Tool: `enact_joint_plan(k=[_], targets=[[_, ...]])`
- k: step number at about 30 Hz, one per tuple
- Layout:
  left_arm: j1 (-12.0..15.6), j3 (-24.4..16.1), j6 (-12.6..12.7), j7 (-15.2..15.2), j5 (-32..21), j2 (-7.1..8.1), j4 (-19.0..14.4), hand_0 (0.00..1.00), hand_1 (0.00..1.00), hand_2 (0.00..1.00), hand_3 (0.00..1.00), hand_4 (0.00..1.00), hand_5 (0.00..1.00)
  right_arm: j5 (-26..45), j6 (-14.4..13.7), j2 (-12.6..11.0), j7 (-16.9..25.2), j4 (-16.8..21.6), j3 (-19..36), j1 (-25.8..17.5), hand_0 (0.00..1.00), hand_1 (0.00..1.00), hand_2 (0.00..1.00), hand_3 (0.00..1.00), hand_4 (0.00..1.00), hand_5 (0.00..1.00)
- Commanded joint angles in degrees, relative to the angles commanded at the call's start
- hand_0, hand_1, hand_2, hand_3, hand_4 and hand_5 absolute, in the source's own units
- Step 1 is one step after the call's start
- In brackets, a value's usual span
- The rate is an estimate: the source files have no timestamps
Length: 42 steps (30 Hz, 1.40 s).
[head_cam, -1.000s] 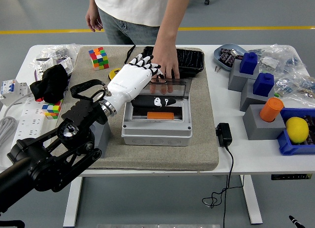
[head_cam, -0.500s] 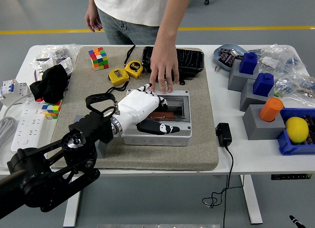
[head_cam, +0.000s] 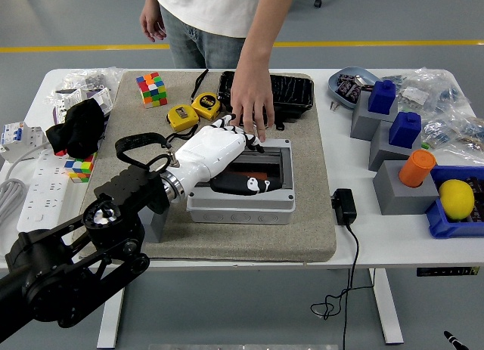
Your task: Fetch the battery,place it into the box,close the lid of the box
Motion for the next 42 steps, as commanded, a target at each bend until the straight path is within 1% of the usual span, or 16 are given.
enact_joint_plan(k=[4,7,8,11,13,14,16,19,20,25,26,31,33,37,38,42], targets=[[3.2,-9.8,-4.7,-2.2,-10.1,-2.03,-2.4,0.967,0.805,0.742,0.724,0.998,0.969,0.1,0.0,0.1,-0.1,-0.1,-0.3,-0.3,0.835,0.785,0.782,0.823,0.998,0.998],[4.8,-16.4,-5.1,-4.1,-17.1,-2.96,-2.3,0.967,0.805,0.742,0.724,0.998,0.969,0.0,0.1,0.2,-0.1,-0.1,-0.1,-0.3,0.835,0.785,0.782,0.823,0.998,0.998],[5.1,-17.9,-5.0,-4.6,-19.0,-3.13,-2.1,0.799,0.779,0.753,0.728,0.998,0.878,-0.1,0.1,0.2,-0.1,0.0,-0.1,-0.3,0.834,0.784,0.782,0.822,0.998,0.998],[6.8,-24.2,-4.5,-7.2,-26.4,-4.16,-0.1,0.799,0.779,0.753,0.728,0.998,0.878,-0.2,0.2,0.2,-0.1,0.0,0.1,-0.3,0.834,0.784,0.782,0.822,0.998,0.998],[7.9,-27.9,-2.8,-9.2,-31.3,-5.02,1.0,0.799,0.779,0.753,0.728,0.998,0.878,-0.2,0.2,0.3,-0.1,0.0,0.2,-0.3,0.834,0.784,0.782,0.822,0.998,0.998],[8.4,-29.6,-1.3,-10.5,-33.5,-5.38,1.3,0.811,0.875,0.853,0.797,0.998,0.871,-0.2,0.1,0.3,-0.1,0.0,0.2,-0.3,0.836,0.784,0.782,0.822,0.998,0.998],[9.3,-33.2,3.0,-13.3,-38.4,-6.20,1.2,0.811,0.875,0.853,0.797,0.998,0.871,-0.1,-0.1,0.4,0.0,-0.1,0.2,-0.4,0.836,0.784,0.782,0.822,0.998,0.998],[10.8,-36.9,10.2,-13.6,-45.4,-6.01,-0.2,0.811,0.875,0.853,0.797,0.998,0.871,-0.1,-0.2,0.4,0.1,-0.1,0.5,-0.3,0.836,0.784,0.782,0.822,0.998,0.998],[11.5,-37.6,12.2,-12.9,-44.3,-5.57,-0.4,0.998,0.998,0.998,0.961,0.998,0.928,-0.2,-0.2,0.3,0.2,-0.1,0.7,-0.2,0.836,0.789,0.784,0.822,0.998,0.998],[15.3,-40.2,17.4,-11.5,-32.1,-4.10,0.4,0.998,0.998,0.998,0.961,0.998,0.928,-0.3,-0.5,0.1,0.4,-0.2,1.3,-0.1,0.836,0.789,0.784,0.822,0.998,0.998],[16.0,-41.0,18.0,-11.6,-29.1,-4.23,0.7,0.998,0.998,0.998,0.992,0.998,0.995,-0.2,-0.6,0.1,0.4,-0.3,1.3,-0.2,0.831,0.790,0.785,0.822,0.998,0.998],[19.0,-45.6,21.3,-13.2,-17.6,-6.04,2.4,0.998,0.998,0.998,0.992,0.998,0.995,-0.8,-0.9,0.3,0.3,-0.4,2.0,-0.9,0.831,0.790,0.785,0.822,0.998,0.998],[19.9,-47.2,20.9,-14.0,-14.3,-6.65,3.1,0.998,0.998,0.998,0.984,0.998,0.998,-1.1,-0.9,0.4,0.3,-0.4,2.3,-1.1,0.832,0.792,0.787,0.822,0.998,0.998],[21.7,-48.7,17.5,-14.9,-22.7,-7.40,3.7,0.998,0.998,0.998,0.984,0.998,0.998,-1.9,-0.9,0.4,0.3,-0.2,3.4,-1.2,0.832,0.792,0.787,0.822,0.998,0.998],[22.2,-48.9,16.4,-14.9,-24.9,-7.60,3.8,0.925,0.952,0.895,0.853,0.998,0.998,-2.0,-0.9,0.5,0.3,-0.2,3.6,-1.2,0.831,0.792,0.787,0.822,0.998,0.998],[23.3,-49.1,14.0,-14.7,-34.6,-8.52,4.0,0.925,0.952,0.895,0.853,0.998,0.998,-2.5,-0.9,0.6,0.2,-0.1,4.0,-1.1,0.831,0.792,0.787,0.822,0.998,0.998]])
